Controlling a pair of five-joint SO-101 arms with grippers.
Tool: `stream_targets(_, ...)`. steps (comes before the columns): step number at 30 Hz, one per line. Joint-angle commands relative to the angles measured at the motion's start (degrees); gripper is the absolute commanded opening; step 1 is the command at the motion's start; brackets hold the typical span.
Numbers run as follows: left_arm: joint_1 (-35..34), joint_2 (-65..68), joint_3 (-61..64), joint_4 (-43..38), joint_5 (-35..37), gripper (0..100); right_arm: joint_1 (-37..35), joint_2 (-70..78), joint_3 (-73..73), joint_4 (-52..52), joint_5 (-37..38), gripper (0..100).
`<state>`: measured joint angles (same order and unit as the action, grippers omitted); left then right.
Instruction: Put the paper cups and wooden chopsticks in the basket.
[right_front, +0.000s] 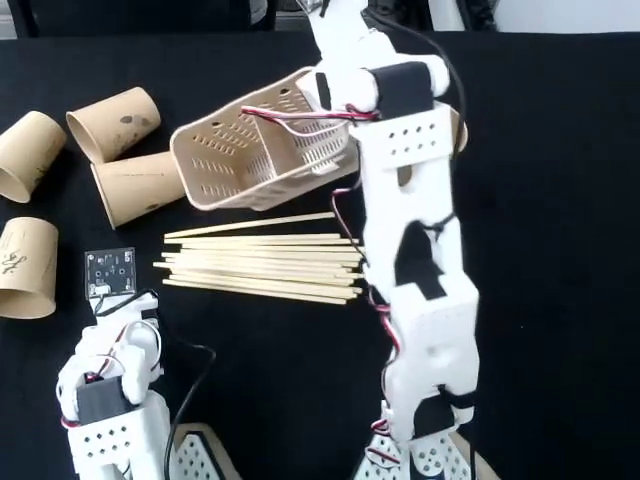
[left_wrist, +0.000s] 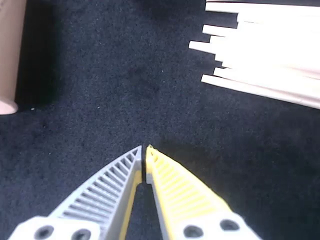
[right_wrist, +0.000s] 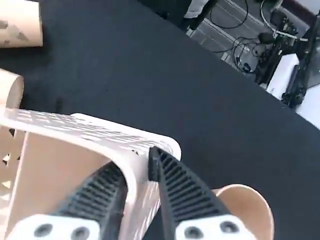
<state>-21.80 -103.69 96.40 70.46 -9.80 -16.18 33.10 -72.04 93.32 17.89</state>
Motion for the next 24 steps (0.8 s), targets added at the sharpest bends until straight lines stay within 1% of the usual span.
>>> stream_targets(1, 0.2, -0.3, 1.0, 0.2, 0.0, 3, 0.9, 1.7, -7.0, -0.7, -3.1, 1.2)
stream_targets(9, 0.2, -0.3, 1.0, 0.2, 0.0, 3, 1.1, 6.5, -8.7, -0.7, -9.8, 1.2)
stream_targets(12, 0.2, -0.3, 1.0, 0.2, 0.0, 3, 1.8, 6.7, -8.7, -0.6, -11.8, 1.2)
stream_targets(20, 0.2, -0.3, 1.0, 0.2, 0.0, 3, 2.9, 6.3, -6.9, 0.3, -14.0, 1.2)
stream_targets(24, 0.2, -0.3, 1.0, 0.2, 0.0, 3, 2.8, 4.6, -6.5, 3.3, -17.4, 1.2)
